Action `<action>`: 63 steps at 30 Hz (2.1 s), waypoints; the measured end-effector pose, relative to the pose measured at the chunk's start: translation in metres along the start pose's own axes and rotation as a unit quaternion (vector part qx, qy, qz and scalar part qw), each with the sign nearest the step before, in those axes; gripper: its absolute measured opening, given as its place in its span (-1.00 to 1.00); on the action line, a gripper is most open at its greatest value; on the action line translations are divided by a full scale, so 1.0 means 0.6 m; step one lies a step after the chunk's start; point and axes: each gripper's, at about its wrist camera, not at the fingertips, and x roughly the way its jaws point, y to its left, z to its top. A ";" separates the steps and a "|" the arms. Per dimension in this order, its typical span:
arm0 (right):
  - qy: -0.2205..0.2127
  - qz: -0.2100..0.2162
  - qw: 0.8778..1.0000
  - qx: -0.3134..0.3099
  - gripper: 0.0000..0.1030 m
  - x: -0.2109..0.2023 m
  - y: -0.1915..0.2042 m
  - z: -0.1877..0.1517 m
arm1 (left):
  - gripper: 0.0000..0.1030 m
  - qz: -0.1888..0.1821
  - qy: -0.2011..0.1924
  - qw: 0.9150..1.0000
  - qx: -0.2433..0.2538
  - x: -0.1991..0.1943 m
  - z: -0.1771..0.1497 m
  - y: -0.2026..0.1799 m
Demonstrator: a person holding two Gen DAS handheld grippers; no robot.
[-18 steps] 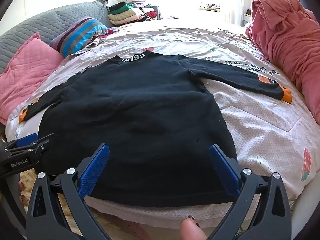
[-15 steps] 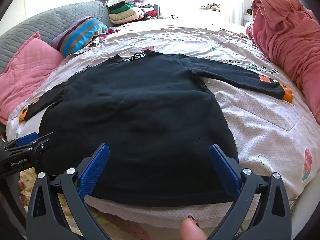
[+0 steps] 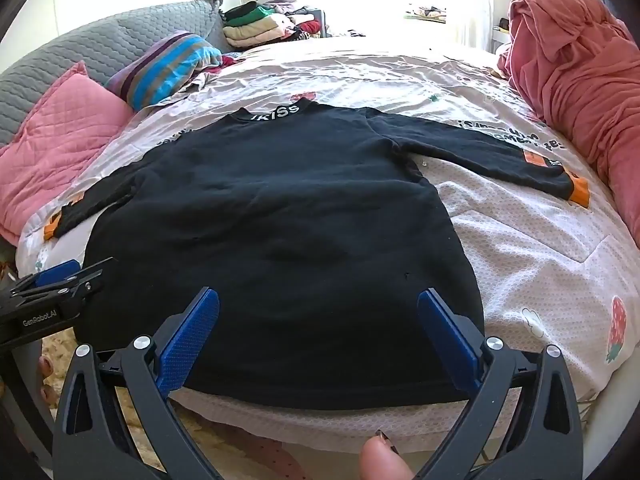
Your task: Fold small clothes
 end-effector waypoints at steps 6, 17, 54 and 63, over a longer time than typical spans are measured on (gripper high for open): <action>0.008 0.005 1.000 0.002 0.92 0.004 0.002 -0.002 | 0.83 -0.001 -0.001 1.000 0.001 0.000 0.002 -0.001; 0.005 0.006 1.000 -0.001 0.92 0.001 0.002 -0.002 | 0.83 -0.001 -0.003 1.000 0.001 -0.001 0.001 -0.001; -0.004 0.009 1.000 -0.007 0.92 -0.001 0.007 0.009 | 0.83 0.003 -0.008 1.000 0.003 -0.006 0.006 0.002; -0.011 0.015 1.000 -0.009 0.92 0.003 0.002 0.023 | 0.83 -0.002 -0.006 1.000 0.006 0.002 0.014 -0.007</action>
